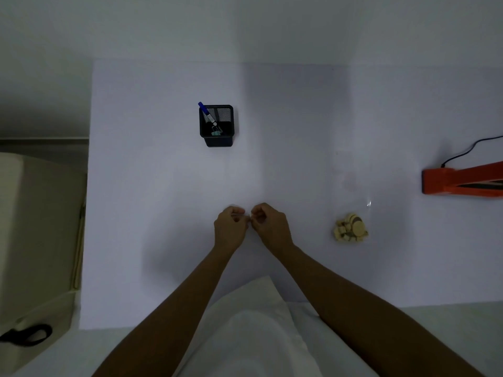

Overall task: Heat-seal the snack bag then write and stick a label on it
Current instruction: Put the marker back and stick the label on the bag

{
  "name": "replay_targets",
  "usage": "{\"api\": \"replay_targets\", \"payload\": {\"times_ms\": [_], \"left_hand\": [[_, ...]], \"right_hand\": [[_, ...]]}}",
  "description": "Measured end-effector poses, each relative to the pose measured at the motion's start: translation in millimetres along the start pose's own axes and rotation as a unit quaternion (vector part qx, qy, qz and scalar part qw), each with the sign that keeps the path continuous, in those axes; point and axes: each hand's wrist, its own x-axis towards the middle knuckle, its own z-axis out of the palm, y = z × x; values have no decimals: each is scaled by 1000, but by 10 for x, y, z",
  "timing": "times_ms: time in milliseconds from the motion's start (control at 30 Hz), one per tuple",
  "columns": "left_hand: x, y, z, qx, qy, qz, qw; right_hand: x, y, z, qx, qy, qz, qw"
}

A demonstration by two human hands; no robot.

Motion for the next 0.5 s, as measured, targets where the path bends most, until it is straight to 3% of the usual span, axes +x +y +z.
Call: {"api": "replay_targets", "payload": {"times_ms": [500], "left_hand": [[-10,64,-45,-67,-35,-13,997]], "right_hand": [[2,-83,-46,32,-25,12,999]]}}
